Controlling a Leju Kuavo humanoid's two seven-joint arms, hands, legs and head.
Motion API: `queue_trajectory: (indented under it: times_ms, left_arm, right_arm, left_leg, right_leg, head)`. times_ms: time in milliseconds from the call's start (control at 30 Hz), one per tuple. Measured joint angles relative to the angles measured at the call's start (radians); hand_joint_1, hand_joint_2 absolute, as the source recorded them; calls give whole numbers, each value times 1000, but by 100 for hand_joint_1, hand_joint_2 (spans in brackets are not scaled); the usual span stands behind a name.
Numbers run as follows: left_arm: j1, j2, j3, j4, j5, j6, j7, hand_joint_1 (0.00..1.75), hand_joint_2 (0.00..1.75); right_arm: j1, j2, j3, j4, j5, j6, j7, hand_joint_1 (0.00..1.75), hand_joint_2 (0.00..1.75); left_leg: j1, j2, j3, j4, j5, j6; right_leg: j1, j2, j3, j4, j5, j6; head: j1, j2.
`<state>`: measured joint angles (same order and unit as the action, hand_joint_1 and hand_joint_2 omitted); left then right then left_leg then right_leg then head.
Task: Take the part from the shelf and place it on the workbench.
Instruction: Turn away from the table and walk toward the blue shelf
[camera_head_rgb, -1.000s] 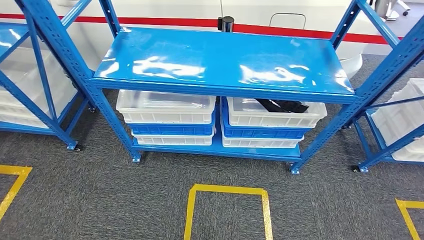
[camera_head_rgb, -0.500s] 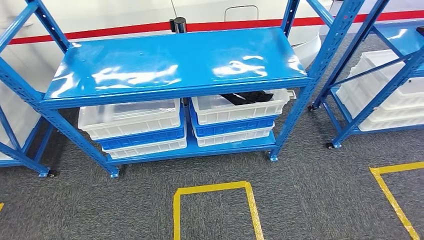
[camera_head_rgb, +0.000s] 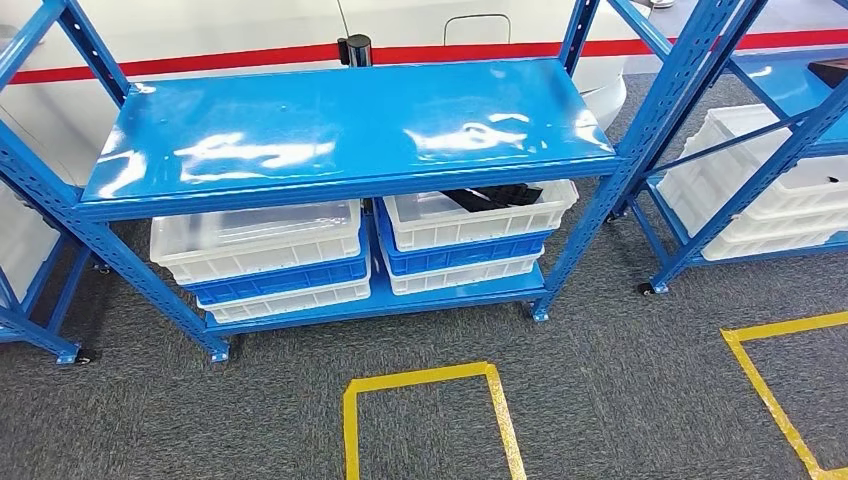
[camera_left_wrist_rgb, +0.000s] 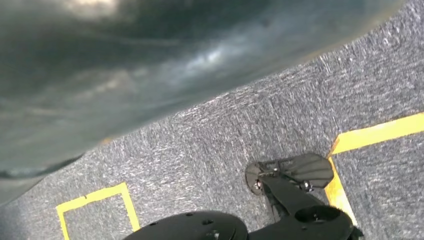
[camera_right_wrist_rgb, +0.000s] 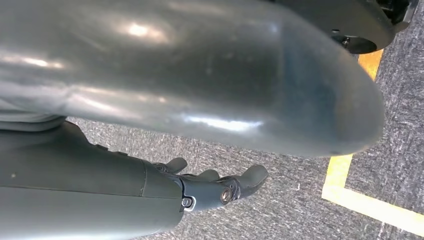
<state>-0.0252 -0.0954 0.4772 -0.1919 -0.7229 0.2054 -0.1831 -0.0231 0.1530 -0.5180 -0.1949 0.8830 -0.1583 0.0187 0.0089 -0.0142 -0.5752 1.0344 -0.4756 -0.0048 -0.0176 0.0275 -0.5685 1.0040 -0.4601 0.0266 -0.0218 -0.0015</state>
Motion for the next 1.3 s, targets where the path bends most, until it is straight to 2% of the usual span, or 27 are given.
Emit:
queue_trajectory:
  times_ms: [200,567,1200,1233,1300]
  left_arm:
    - [0,0,6,0,0,-2,-5,0,0]
    - [0,0,8,0,0,-3,-10,0,0]
    - [0,0,9,0,-8,2,-10,0,0]
    - [0,0,9,0,-8,3,-10,0,0]
    - [0,1,10,0,-8,4,-11,0,0]
  right_arm:
    - [0,0,0,0,1,0,0,0,0]
    - [0,-1,0,0,2,0,0,0,0]
    - [0,-2,0,0,5,0,5,0,0]
    - [0,-2,0,0,5,0,5,0,0]
    - [0,0,0,0,6,0,4,0,0]
  left_leg:
    - [-1,0,-2,1,1,3]
    - [5,1,-1,0,2,3]
    - [6,1,-1,0,2,4]
    - [5,1,-2,1,2,4]
    - [2,2,0,-3,2,15]
  right_leg:
    - [-1,0,7,-2,5,8]
    - [7,0,7,-2,4,9]
    - [7,0,7,-2,5,8]
    - [7,0,8,-3,5,9]
    - [3,0,11,-12,9,18]
  head:
    - [0,0]
    - [-1,0]
    - [-1,0]
    - [-1,0]
    - [-1,0]
